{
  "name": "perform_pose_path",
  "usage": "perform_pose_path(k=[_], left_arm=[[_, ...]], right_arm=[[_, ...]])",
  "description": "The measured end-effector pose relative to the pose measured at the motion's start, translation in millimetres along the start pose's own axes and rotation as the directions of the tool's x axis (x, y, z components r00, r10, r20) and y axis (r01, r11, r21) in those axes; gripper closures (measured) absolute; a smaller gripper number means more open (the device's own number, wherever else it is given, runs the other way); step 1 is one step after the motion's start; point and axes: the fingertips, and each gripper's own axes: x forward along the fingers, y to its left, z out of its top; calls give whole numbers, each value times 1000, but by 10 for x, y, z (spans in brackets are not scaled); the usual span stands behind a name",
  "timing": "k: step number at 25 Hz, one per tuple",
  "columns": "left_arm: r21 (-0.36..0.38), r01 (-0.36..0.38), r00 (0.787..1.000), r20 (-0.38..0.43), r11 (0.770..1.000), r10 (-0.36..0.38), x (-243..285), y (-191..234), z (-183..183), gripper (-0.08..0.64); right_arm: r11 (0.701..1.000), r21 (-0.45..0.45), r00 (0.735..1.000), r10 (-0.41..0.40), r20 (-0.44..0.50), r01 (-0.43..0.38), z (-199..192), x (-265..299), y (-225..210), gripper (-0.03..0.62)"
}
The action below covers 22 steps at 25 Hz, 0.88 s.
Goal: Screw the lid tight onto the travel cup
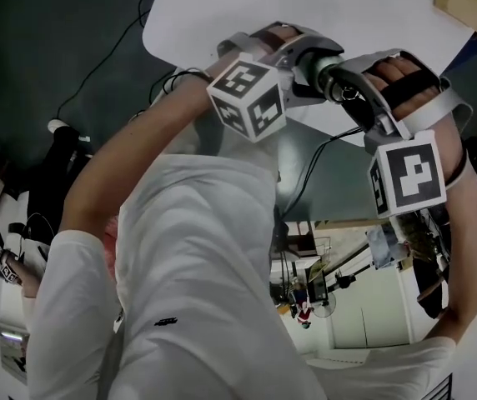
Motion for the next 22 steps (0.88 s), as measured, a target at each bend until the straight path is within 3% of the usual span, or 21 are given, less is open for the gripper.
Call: perform_pose_path(k=[3,5,7,9,10,12,15,18,20,22], left_arm=[[-2,-3,1000,-6,1000,3,14,23,-71,210],[-5,-7,1000,-10,1000,6,30,31,-73,210],[-5,-6,1000,-8,1000,6,52,31,-33,211],[-4,-4,1000,-7,1000,4,70,15,6,210],[-5,-2,1000,-7,1000,2,75,5,11,211],[-9,-1,1000,-8,1000,0,72,-4,-9,210],[-10,-1,1000,-8,1000,1,48,22,-56,211],[-2,-6,1000,1,1000,6,61,54,-24,210],[-3,-6,1000,2,1000,6,74,51,-11,210],[-4,-4,1000,-2,1000,4,76,51,-22,210]], right_arm=[[982,182,995,-62,73,48,-14,51,-80,365],[945,318,989,-111,98,75,-35,44,-95,365],[891,443,981,-163,103,102,-60,5,-91,366],[812,570,971,-217,96,125,-79,-32,-84,365],[759,636,965,-248,89,136,-86,-40,-86,365],[626,764,946,-316,67,154,-101,-33,-112,365],[391,903,906,-423,6,177,-125,-18,-179,365],[168,967,867,-491,-88,194,-192,-55,-174,365],[54,980,854,-501,-139,191,-221,-61,-148,365],[-29,982,840,-514,-173,184,-237,-55,-156,366]])
